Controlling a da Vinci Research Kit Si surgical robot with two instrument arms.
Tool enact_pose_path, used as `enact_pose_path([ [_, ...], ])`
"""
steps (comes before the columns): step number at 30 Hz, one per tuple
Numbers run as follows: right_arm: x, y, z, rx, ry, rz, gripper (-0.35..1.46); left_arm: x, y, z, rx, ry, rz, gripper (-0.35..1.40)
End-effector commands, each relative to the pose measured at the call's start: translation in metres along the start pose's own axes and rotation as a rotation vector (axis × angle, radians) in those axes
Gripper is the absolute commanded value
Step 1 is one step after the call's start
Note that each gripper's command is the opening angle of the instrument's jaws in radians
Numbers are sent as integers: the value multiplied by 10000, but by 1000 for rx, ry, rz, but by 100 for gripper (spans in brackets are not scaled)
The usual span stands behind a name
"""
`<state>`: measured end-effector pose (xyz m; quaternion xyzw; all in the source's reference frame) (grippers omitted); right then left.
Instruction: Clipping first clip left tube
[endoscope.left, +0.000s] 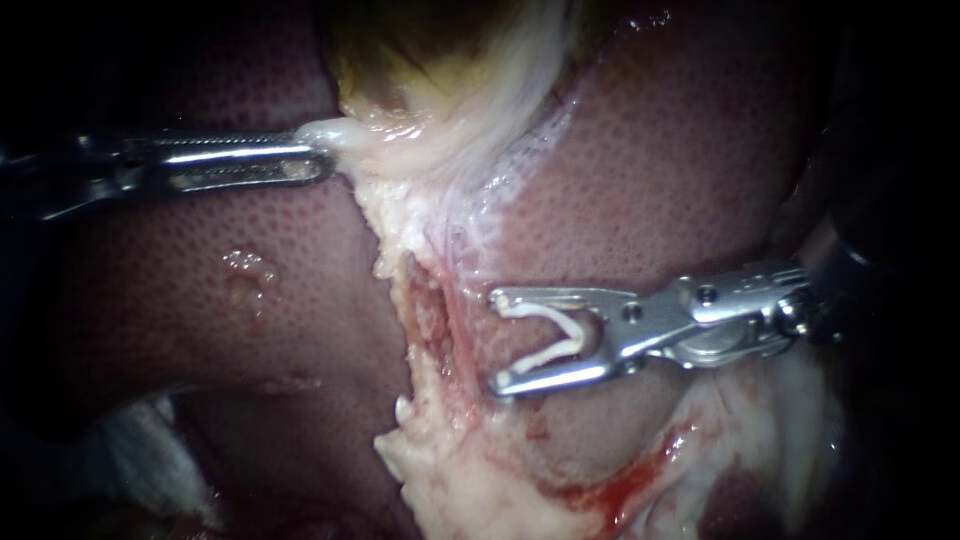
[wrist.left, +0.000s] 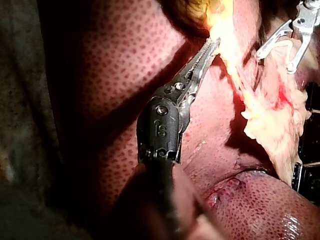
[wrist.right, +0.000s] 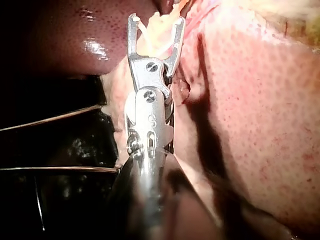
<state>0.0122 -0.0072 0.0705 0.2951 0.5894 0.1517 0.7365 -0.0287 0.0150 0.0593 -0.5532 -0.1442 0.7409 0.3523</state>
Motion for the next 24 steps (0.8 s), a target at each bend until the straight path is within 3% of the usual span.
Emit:
enact_pose_path([
  [1,-5,2,7,5,-8,6,59,1,1,0,0,0,0,-35],
  [6,-26,13,39,24,-15,25,58,2,4,0,2,0,0,-35],
  [13,-40,24,67,35,-28,44,58,3,7,0,4,0,0,-35],
  [18,-44,24,75,44,-33,51,58,4,9,0,6,0,-1,-35],
  [24,-49,16,80,106,-44,91,58,4,10,1,9,0,-1,-35],
])
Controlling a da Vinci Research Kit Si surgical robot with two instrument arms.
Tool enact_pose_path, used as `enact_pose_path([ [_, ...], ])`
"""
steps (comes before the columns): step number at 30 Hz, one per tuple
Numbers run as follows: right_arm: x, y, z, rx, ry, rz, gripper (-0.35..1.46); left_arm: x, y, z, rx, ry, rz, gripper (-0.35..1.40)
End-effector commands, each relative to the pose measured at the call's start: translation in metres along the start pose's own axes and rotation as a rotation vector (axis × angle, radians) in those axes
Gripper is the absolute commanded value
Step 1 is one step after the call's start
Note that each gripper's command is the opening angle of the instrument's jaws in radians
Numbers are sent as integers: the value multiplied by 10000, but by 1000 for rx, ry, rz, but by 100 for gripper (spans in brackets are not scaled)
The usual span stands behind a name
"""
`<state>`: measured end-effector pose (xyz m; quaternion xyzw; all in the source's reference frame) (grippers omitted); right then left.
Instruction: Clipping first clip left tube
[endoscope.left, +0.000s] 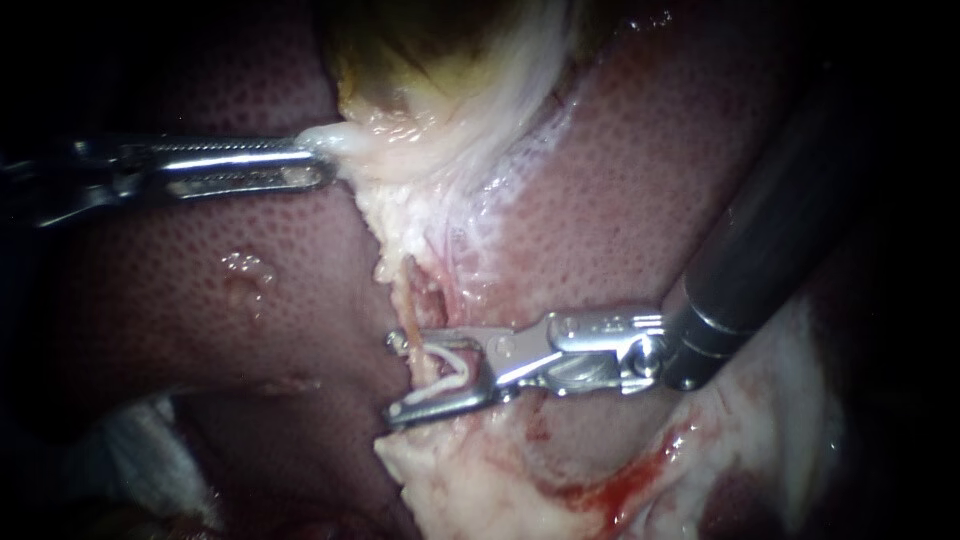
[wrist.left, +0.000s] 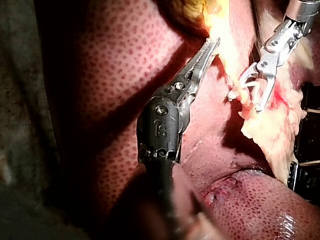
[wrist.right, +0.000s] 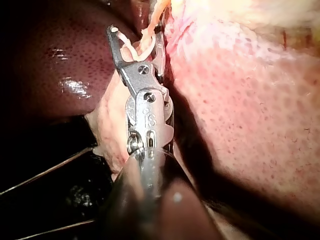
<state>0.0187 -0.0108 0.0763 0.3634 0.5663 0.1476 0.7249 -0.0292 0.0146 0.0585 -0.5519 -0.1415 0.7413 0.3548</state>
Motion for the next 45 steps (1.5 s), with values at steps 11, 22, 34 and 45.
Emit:
enact_pose_path([
  [11,-13,13,27,22,-55,17,55,-1,1,3,3,0,0,-35],
  [22,-14,16,26,33,-59,48,40,0,1,3,1,0,0,-35],
  [34,-18,27,19,24,-72,187,-35,-1,2,4,1,0,0,-35],
  [45,-21,27,14,21,-105,186,-35,-1,2,3,1,0,0,-35],
])
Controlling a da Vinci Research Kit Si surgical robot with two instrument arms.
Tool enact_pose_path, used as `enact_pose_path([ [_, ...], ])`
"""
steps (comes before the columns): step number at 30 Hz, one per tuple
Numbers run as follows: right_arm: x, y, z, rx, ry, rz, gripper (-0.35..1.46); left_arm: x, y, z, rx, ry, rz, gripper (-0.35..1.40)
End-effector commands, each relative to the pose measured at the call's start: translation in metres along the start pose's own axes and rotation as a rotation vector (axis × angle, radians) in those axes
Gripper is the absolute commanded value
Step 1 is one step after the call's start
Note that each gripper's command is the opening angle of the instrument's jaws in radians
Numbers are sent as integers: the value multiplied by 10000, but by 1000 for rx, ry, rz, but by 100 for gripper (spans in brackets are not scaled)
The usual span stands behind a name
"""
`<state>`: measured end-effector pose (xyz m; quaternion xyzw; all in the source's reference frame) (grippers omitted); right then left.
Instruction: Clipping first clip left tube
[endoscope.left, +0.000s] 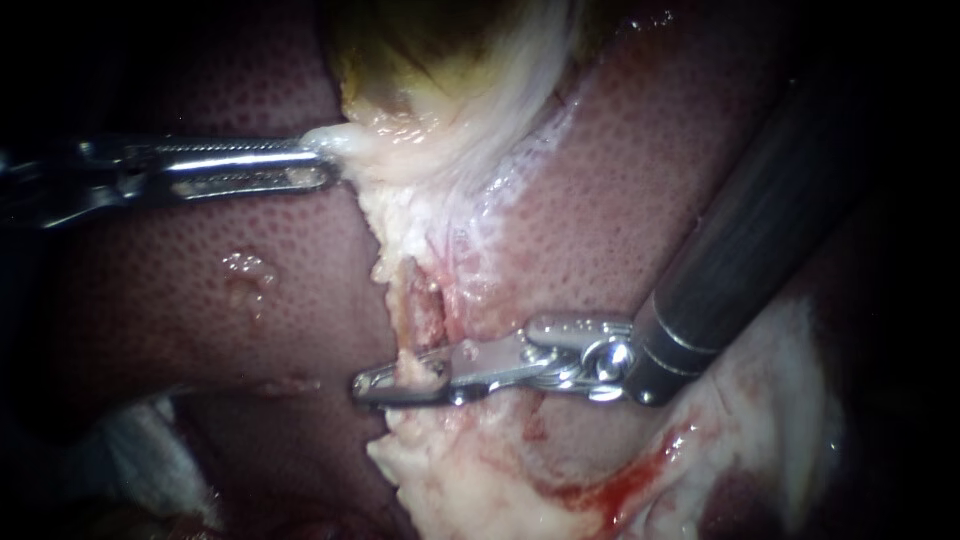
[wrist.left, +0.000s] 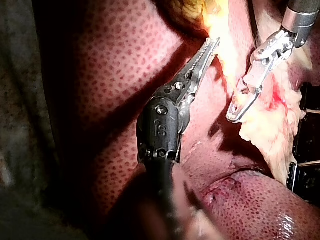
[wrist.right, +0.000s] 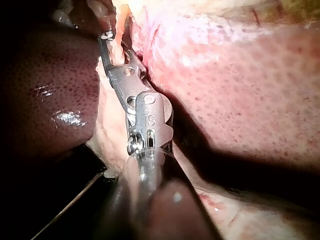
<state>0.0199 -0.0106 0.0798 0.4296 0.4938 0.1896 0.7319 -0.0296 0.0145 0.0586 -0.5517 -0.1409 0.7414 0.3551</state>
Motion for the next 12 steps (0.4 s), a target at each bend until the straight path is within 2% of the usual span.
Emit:
enact_pose_path([
  [1,-1,0,0,-2,-6,-1,-35,0,0,0,0,0,0,-35],
  [12,-4,0,1,0,-14,2,-35,0,0,0,0,0,0,-35],
])
